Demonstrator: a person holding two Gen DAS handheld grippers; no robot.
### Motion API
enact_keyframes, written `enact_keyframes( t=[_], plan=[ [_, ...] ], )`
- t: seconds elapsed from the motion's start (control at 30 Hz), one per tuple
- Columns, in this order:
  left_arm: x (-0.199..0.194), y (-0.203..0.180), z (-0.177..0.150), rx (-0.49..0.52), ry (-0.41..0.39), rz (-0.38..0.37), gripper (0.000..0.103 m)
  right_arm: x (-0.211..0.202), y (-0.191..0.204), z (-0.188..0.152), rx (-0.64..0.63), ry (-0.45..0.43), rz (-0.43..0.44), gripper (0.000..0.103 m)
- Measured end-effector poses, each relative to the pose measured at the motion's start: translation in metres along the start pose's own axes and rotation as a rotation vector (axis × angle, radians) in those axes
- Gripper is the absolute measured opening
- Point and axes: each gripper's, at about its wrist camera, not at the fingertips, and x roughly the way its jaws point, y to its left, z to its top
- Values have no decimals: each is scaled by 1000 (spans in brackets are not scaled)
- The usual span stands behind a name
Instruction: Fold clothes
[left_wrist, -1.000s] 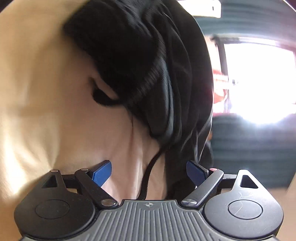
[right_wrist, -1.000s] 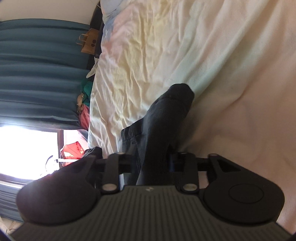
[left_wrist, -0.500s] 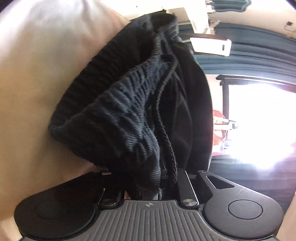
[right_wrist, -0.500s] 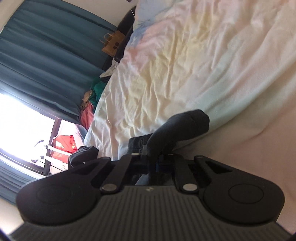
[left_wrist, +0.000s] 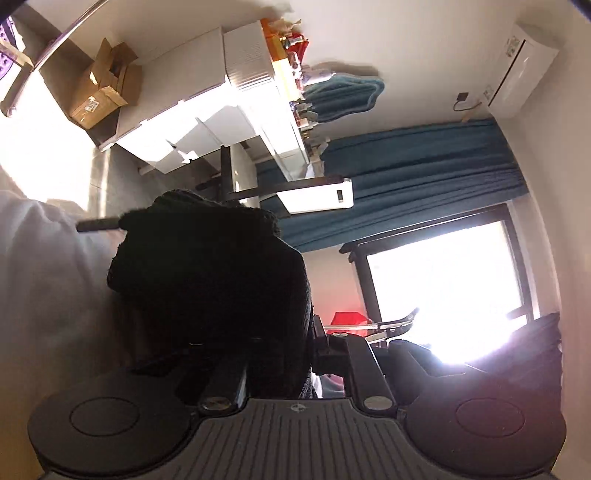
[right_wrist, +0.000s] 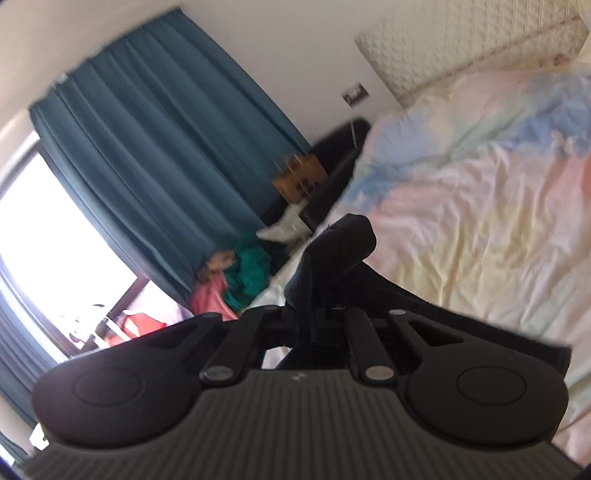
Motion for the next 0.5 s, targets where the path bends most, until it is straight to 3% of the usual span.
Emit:
enact_keyframes(
  t=[0.13,0.2,0.23,0.3,0.33,0.37,0.5],
  plan=[
    [-7,-3,9,55,-15,47,13,95,-16,-32,-54,207,-139,11],
    [-12,-6,13,101,-12,79,14,113,-28,-50,-56,260,-169,14],
    [-12,-6,10,110,-17,85,14,114,-34,-56,-43,264,-160,18],
    [-11,-6,5,118,-25,100,15,115,-44,-69,-19,272,-142,45],
    [-10,-6,2,118,-27,107,15,109,-47,-72,-15,259,-123,64],
    [-10,-6,1,117,-27,111,15,100,-50,-72,-11,241,-99,71],
    [-10,-2,-1,109,-21,124,16,49,-67,-66,21,141,-41,70]
  ],
)
